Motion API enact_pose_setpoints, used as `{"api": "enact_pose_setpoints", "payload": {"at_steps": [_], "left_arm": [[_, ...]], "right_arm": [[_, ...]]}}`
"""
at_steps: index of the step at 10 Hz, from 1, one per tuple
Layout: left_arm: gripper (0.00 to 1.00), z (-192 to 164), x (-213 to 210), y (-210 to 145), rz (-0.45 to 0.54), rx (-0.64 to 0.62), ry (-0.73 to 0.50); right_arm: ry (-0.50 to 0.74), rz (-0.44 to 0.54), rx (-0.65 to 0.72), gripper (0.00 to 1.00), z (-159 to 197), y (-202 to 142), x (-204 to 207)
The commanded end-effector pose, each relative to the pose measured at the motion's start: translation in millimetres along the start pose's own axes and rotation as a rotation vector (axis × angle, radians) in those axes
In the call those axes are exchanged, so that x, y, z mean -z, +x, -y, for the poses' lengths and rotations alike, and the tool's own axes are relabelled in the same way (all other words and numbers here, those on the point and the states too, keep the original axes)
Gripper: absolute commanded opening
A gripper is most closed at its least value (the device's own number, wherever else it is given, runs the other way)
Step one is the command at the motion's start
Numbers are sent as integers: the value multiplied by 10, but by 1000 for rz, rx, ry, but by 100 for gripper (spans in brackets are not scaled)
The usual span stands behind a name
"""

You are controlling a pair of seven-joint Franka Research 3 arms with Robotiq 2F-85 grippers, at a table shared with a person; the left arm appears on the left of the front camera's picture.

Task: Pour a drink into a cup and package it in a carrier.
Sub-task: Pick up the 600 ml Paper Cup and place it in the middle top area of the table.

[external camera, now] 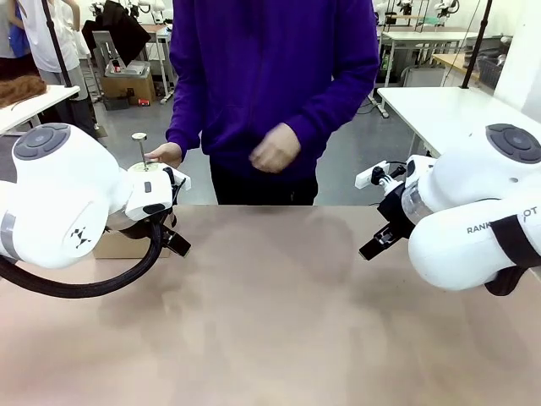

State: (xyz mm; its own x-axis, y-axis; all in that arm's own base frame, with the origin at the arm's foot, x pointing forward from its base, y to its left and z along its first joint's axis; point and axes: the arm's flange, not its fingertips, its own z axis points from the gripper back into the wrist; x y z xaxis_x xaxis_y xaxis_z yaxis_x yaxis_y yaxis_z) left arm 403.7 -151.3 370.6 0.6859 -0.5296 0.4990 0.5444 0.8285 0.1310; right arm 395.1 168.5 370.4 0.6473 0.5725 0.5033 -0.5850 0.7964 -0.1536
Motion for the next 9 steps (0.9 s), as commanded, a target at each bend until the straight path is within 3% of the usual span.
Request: {"api": "enact_pose_setpoints", "payload": {"at_steps": [1, 2, 6, 9], "left_arm": [[100, 0, 0, 0, 0, 0, 0], [100, 0, 0, 0, 0, 0, 0], [100, 0, 0, 0, 0, 0, 0], [100, 0, 0, 0, 0, 0, 0]], "right_arm": [[0, 0, 0, 100, 1, 0, -1], [0, 0, 0, 100, 0, 0, 0], [109, 131, -53, 100, 772, 363, -1340], [336, 311, -184, 100, 1702, -191, -2061]]}}
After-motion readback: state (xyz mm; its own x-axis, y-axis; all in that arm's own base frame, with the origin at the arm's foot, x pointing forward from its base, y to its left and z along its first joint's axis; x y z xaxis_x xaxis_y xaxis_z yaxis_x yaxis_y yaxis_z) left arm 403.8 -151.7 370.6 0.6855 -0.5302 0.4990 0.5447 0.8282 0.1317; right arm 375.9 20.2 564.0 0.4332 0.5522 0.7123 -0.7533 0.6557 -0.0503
